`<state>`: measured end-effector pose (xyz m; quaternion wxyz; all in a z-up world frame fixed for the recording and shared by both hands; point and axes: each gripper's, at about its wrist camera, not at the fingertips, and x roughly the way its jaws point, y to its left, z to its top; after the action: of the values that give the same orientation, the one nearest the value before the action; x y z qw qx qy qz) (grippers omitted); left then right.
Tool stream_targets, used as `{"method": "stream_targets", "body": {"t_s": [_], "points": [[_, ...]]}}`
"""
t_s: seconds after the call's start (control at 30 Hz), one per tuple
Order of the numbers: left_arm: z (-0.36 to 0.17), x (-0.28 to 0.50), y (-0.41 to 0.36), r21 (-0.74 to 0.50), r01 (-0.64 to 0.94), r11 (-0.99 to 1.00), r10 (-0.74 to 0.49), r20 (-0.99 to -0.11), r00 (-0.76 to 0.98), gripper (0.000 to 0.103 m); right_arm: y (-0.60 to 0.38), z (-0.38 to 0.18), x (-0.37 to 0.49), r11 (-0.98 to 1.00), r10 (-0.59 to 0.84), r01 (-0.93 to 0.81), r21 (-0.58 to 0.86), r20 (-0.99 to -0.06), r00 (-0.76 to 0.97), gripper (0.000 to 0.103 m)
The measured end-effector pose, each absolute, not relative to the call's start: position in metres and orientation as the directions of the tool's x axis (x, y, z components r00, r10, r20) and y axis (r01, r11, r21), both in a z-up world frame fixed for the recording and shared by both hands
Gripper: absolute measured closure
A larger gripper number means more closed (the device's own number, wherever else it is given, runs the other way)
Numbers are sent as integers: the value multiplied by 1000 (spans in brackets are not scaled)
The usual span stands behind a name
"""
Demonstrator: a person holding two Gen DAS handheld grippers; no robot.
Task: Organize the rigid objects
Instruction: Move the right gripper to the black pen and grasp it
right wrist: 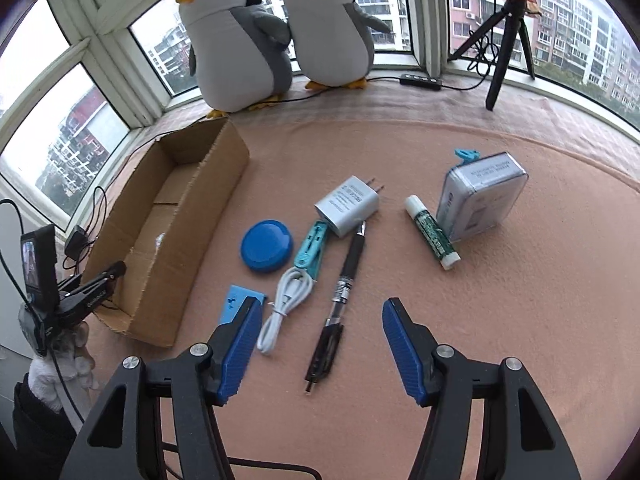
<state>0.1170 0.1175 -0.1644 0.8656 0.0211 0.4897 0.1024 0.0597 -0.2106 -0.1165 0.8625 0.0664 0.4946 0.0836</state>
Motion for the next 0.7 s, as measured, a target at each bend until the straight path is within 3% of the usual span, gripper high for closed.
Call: {"method": "stream_targets", "body": {"t_s": [0.13, 0.5, 0.7], "points": [[-165, 117, 117, 135, -158, 978, 197, -843, 500, 71, -214, -135, 68, 981, 190, -47, 190, -863, 469, 61], [-164, 115, 117, 131, -158, 979, 194, -843, 501, 71, -198, -154, 86, 988, 157, -60, 145, -890, 428, 67], [-165, 115, 117, 129, -159, 979, 192, -843, 502, 71, -192, -161, 93, 993, 112, -66, 93, -911, 397, 77]]}}
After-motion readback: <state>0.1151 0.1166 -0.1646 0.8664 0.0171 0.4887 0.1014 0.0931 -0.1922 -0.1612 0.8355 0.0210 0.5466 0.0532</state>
